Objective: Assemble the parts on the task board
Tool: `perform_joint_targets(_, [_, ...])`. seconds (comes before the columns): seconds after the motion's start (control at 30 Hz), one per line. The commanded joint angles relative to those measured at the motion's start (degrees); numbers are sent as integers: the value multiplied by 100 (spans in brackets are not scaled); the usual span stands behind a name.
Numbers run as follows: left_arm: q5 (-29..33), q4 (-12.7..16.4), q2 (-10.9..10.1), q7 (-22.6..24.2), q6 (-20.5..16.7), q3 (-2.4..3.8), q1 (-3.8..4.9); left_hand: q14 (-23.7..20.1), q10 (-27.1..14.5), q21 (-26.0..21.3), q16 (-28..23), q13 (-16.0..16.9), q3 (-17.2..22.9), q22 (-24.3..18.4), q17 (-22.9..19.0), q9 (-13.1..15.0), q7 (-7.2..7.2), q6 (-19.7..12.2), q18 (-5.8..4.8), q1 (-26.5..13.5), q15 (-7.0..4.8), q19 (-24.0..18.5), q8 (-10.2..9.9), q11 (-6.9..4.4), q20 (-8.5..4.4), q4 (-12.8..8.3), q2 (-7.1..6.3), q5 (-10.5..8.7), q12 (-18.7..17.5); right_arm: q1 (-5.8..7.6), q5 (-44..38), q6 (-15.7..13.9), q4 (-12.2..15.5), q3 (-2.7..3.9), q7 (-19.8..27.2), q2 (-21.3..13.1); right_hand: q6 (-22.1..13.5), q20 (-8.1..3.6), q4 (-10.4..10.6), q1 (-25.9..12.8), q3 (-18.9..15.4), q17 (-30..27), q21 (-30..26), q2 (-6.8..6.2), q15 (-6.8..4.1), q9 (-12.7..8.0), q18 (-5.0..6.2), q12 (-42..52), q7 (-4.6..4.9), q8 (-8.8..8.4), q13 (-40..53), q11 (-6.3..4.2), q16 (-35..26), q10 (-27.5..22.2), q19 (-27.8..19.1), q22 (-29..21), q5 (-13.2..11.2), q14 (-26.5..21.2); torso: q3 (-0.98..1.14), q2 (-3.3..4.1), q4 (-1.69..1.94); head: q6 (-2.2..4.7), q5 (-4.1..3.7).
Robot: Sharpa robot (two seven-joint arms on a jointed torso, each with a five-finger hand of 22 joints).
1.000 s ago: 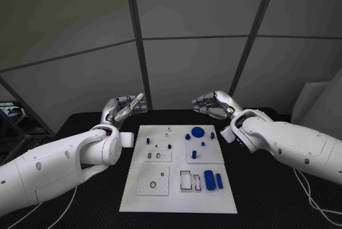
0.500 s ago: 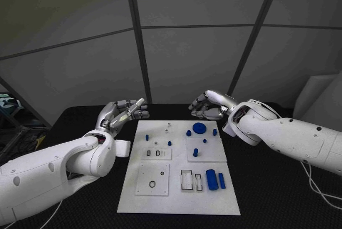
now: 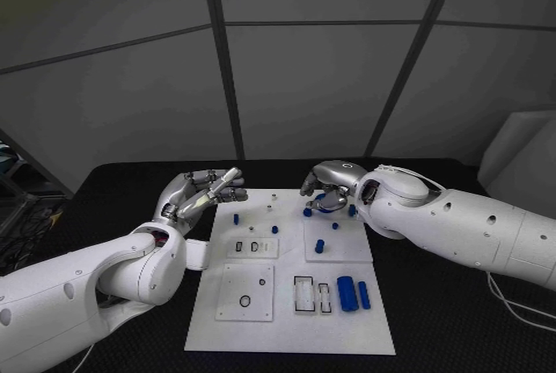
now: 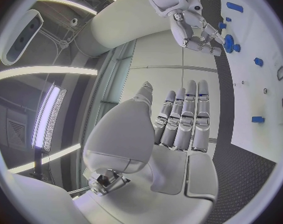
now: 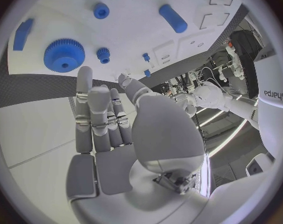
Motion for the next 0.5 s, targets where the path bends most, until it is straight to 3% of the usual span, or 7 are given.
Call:
perform_joint_targets(0.03, [-66, 39, -5, 5, 111, 7, 5, -14, 31, -19, -39, -9, 2, -5, 6, -5, 11, 11, -143, 56, 33, 34, -27, 10, 23, -33, -16, -36, -11, 16, -517, 336, 25, 5, -354, 9, -50, 54, 50, 22, -12, 437, 339, -68, 20, 1, 29, 6, -11, -19, 8, 9, 420, -51, 23, 354, -29, 251, -18, 94, 22, -12, -20])
perform_joint_targets(0.5, [-66, 44, -26, -17, 132, 7, 5, -19, 30, -24, -56, -9, 0, -10, 10, -5, 14, 11, -143, 62, 36, 36, -37, 13, 26, -42, -11, -35, -24, 16, -594, 616, 0, 5, -408, 58, -127, 76, 110, 57, -38, 1048, 879, -78, 28, 1, -43, 12, -22, -20, 15, 18, 985, -96, 113, 973, -24, 244, -7, 154, 30, -14, -24])
